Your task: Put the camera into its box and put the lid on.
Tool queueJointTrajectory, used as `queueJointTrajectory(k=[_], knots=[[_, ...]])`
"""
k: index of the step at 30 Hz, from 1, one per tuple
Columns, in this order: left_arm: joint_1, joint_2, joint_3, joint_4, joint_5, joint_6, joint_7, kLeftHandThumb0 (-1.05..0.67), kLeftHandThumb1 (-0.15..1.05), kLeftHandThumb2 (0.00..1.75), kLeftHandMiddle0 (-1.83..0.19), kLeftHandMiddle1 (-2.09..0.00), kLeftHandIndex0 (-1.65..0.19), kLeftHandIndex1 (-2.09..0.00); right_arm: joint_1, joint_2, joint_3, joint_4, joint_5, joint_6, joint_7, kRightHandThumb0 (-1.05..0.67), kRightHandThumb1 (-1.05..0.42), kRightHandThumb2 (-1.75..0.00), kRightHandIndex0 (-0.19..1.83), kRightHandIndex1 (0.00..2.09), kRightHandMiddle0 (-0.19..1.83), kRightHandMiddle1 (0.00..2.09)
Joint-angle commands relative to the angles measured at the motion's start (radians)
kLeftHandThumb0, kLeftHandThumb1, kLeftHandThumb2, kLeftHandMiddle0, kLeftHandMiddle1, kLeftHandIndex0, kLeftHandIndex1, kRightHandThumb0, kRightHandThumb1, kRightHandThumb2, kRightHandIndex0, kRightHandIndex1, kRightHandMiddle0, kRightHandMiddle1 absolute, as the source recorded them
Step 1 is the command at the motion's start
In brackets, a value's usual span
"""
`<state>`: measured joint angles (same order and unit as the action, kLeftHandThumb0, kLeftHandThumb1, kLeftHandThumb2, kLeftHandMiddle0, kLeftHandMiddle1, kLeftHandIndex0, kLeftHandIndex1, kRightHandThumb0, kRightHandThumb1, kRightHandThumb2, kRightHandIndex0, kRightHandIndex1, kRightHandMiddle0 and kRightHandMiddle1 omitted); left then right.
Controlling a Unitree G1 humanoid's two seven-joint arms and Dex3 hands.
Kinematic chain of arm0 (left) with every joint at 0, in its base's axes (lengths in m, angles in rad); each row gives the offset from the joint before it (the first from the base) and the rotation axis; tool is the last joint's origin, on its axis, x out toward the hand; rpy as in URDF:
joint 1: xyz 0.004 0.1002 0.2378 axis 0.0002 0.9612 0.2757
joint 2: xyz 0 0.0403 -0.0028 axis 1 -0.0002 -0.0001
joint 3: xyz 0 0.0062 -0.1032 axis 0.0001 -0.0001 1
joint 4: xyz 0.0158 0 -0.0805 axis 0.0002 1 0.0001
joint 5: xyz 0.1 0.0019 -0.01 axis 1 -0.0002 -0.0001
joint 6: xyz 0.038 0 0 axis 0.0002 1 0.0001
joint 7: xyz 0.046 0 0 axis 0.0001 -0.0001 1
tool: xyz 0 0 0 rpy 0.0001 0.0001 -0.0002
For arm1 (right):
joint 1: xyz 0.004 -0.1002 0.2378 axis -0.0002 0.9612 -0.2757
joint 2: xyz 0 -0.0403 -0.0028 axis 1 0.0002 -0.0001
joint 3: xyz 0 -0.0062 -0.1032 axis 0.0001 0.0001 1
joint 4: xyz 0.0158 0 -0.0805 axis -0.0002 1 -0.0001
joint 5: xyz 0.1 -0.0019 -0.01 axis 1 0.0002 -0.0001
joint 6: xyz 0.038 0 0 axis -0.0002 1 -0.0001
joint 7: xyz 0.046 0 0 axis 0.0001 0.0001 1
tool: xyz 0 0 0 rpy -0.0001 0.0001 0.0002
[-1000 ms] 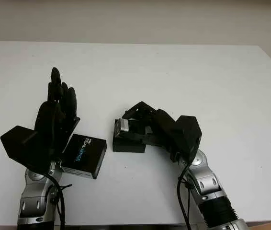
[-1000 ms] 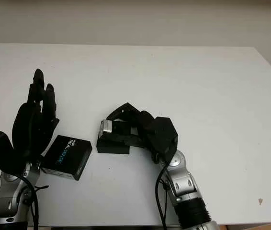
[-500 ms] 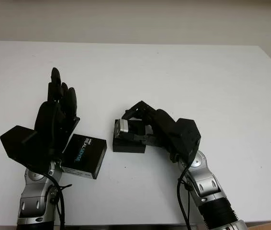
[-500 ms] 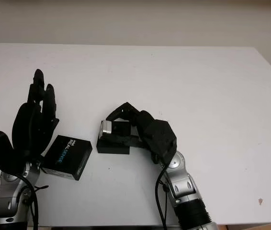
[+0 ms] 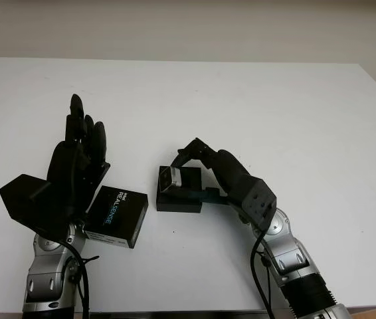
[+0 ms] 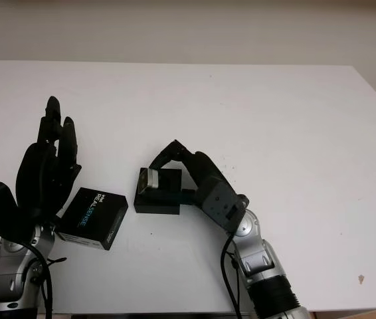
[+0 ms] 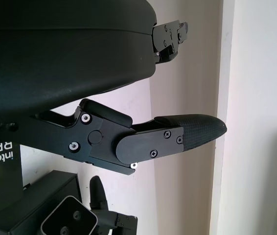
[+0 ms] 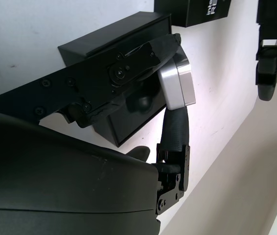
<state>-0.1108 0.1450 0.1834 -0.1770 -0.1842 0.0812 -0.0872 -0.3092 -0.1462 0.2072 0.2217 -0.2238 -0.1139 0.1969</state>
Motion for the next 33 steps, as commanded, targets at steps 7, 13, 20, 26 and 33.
queueJointTrajectory(k=[7,13,20,26,33], knots=[[0.007,0.009,0.011,-0.020,0.001,-0.008,-0.004,-0.78,1.05,0.56,0.19,0.00,0.19,0.00,-0.011,-0.023,-0.004,-0.002,-0.012,-0.027,-0.002,-0.42,-0.98,-0.05,0.06,0.65,0.31,1.69],[0.004,0.003,0.013,-0.019,-0.002,-0.010,-0.002,-0.78,1.05,0.54,0.19,0.00,0.19,0.00,-0.014,-0.056,0.002,-0.045,-0.038,-0.009,0.014,-0.48,-0.99,-0.05,0.08,0.41,0.17,1.19],[-0.002,0.002,0.013,-0.010,-0.001,-0.018,-0.003,-0.76,1.05,0.55,0.19,0.00,0.19,0.00,-0.008,-0.063,0.006,-0.074,-0.049,0.015,0.026,-0.48,-0.98,-0.05,0.12,0.26,0.18,1.00],[-0.004,0.004,0.013,-0.016,-0.004,-0.010,-0.004,-0.76,1.05,0.56,0.19,0.00,0.19,0.00,-0.006,-0.063,0.012,-0.104,-0.040,0.051,0.049,-0.48,-0.98,-0.05,0.12,0.21,0.17,0.93],[-0.004,0.002,0.011,-0.017,0.001,-0.013,0.002,-0.76,1.05,0.56,0.19,0.00,0.19,0.00,-0.003,-0.065,0.012,-0.120,-0.034,0.050,0.059,-0.48,-0.98,-0.05,0.13,0.19,0.17,0.93]])
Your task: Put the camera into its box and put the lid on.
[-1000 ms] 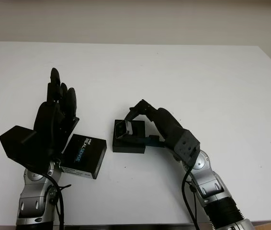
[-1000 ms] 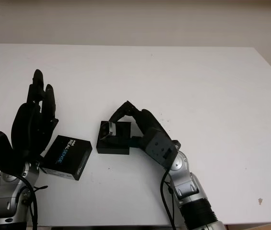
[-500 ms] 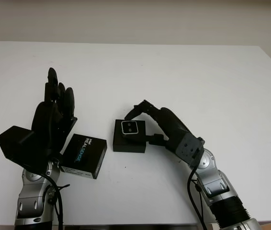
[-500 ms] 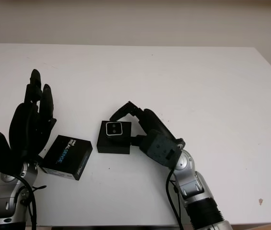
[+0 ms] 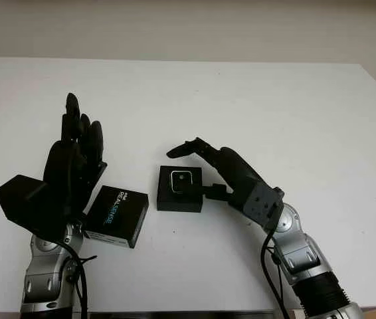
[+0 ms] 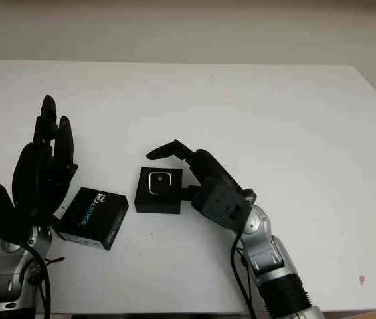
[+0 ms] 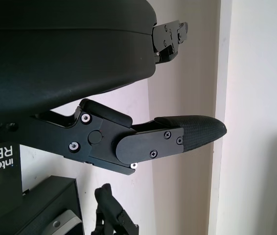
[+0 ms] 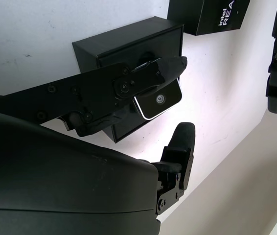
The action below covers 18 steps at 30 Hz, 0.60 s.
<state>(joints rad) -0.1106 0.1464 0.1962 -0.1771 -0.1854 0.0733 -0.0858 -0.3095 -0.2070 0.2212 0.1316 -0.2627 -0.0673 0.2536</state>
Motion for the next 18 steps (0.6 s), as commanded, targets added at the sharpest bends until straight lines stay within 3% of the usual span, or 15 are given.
queueJointTrajectory(k=[1,11,18], knots=[[-0.005,0.000,-0.002,-0.015,0.000,-0.008,-0.001,-0.75,1.05,0.56,0.19,0.00,0.19,0.00,-0.001,-0.004,-0.003,-0.035,0.006,0.007,0.005,-0.48,-0.98,-0.05,0.13,0.19,0.17,0.94],[-0.003,-0.002,-0.005,-0.015,0.003,-0.007,-0.002,-0.76,1.05,0.56,0.19,0.00,0.19,0.00,0.028,-0.023,0.007,-0.099,-0.015,0.030,0.016,-0.50,-0.99,-0.06,0.14,0.16,0.15,0.96],[0.005,-0.009,-0.010,-0.023,0.010,-0.009,0.007,-0.76,1.05,0.55,0.19,0.00,0.19,0.00,0.053,-0.044,0.008,-0.110,-0.037,-0.028,-0.001,-0.50,-0.98,-0.05,0.17,0.16,0.16,0.99]])
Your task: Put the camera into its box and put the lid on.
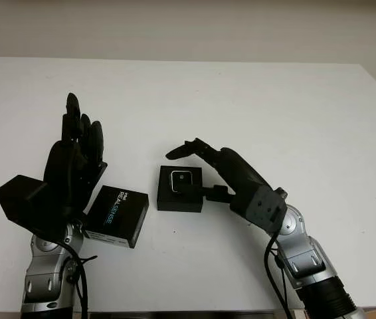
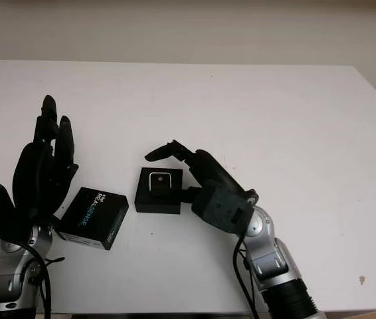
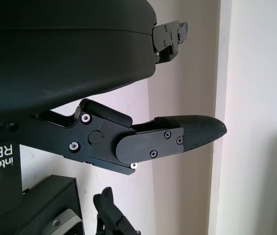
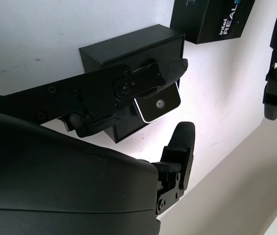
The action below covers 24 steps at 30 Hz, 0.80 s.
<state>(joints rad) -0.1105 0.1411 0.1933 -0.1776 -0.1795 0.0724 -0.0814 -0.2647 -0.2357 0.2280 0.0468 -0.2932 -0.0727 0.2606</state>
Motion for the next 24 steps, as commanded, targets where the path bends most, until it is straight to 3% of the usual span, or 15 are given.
queueJointTrajectory(k=[1,8,24], knots=[[0.006,-0.005,-0.008,-0.024,0.006,-0.008,0.004,-0.75,1.05,0.55,0.19,0.00,0.19,0.00,0.011,-0.020,0.002,-0.025,-0.014,-0.035,-0.012,-0.50,-0.98,-0.05,0.18,0.16,0.16,1.00],[0.016,-0.013,-0.012,-0.044,0.002,0.006,0.011,-0.75,1.05,0.55,0.19,0.00,0.19,0.00,0.056,-0.111,0.048,-0.045,-0.321,-0.239,-0.252,-0.52,-0.93,-0.05,0.25,0.16,0.26,0.92],[0.028,-0.023,-0.024,-0.063,0.004,0.023,0.017,-0.73,1.05,0.58,0.19,0.00,0.19,0.00,0.105,-0.171,0.046,-0.064,-0.402,-0.306,-0.282,-0.50,-0.96,-0.06,0.24,0.13,0.27,0.84]])
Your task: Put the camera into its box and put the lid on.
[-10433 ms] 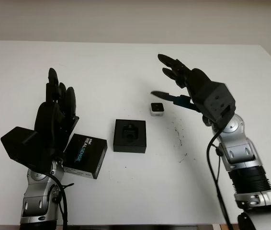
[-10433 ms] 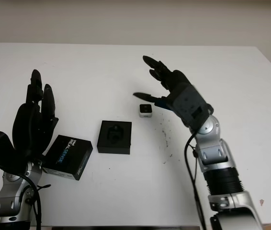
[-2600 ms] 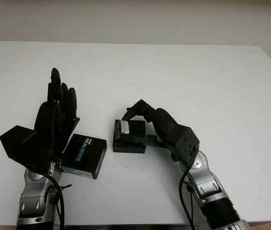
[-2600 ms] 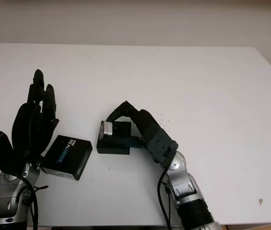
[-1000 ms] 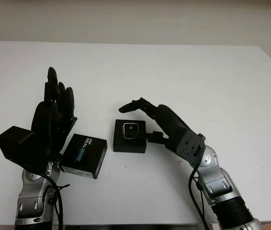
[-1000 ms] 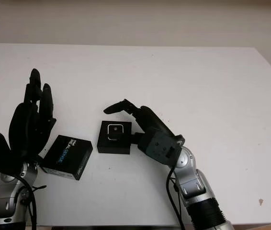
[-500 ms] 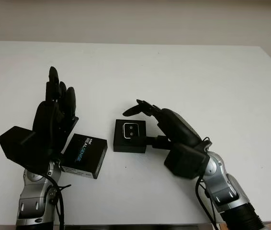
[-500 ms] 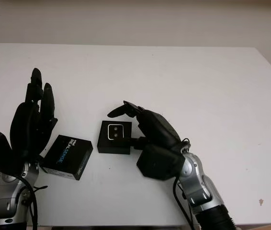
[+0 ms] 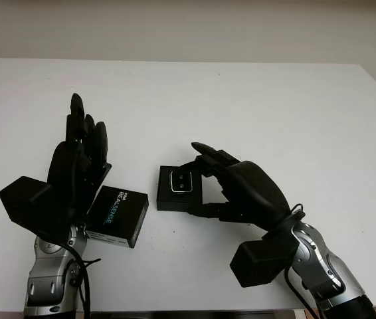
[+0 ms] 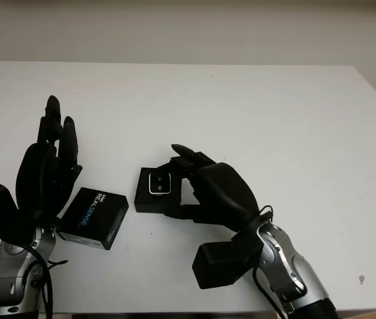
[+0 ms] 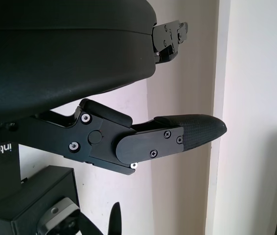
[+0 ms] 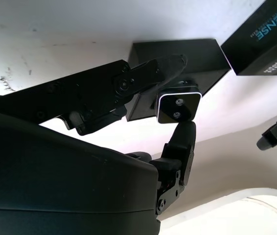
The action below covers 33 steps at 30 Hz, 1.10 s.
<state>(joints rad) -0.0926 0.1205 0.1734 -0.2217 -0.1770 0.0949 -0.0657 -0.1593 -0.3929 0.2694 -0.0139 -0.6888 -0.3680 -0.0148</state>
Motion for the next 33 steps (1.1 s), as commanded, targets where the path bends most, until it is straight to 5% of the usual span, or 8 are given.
queueJointTrajectory(k=[1,33], knots=[[0.011,-0.003,-0.004,-0.019,0.001,0.001,0.001,-0.73,1.05,0.58,0.19,0.00,0.19,0.00,-0.003,-0.016,0.005,0.001,-0.013,-0.014,-0.010,-0.50,-0.96,-0.06,0.25,0.12,0.28,0.83],[0.027,-0.025,-0.017,-0.059,0.025,0.018,0.046,-0.75,1.05,0.55,0.19,0.00,0.19,0.00,-0.208,0.002,0.099,0.129,-0.040,-0.018,0.099,-0.65,-1.01,-0.06,0.30,0.10,0.36,0.65]])
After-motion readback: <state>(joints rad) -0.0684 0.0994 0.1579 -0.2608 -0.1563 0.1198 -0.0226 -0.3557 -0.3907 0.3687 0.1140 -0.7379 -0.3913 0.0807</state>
